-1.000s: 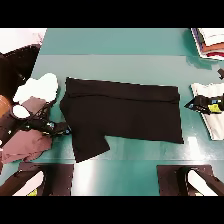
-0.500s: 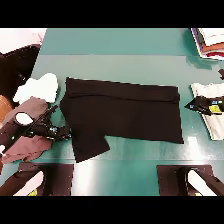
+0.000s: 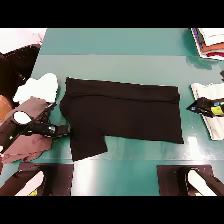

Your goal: Fold the shirts.

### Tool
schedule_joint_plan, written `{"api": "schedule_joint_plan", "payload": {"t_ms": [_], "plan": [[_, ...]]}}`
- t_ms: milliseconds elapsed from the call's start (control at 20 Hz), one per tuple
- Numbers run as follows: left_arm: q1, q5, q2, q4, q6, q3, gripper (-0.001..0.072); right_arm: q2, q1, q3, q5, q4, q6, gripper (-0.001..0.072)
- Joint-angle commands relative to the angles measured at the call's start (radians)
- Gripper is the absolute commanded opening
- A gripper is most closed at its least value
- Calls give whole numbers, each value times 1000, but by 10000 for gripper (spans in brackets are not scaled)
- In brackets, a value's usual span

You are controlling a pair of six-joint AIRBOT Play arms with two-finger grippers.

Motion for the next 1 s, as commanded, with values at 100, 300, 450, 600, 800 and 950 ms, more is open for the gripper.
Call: {"api": "schedule_joint_plan", "payload": {"t_ms": [100, 300, 450, 600, 800, 950], "plan": [[0, -114, 124, 37, -37, 77, 23, -2, -183, -144, 81, -153, 0, 490], [0, -124, 132, 37, -37, 80, 23, -88, -266, -359, 46, -109, -5, 549], [0, -120, 132, 36, -38, 80, 23, -155, -233, -430, -44, -4, -11, 517], [0, -115, 132, 41, -37, 80, 24, -199, -139, -417, -108, 26, -11, 388], [0, -169, 133, 64, -41, 88, 21, -160, -23, -354, -115, 0, -11, 53], [0, -240, 229, 158, -110, 104, 21, -52, 23, -320, -12, -132, 0, 17]]}}
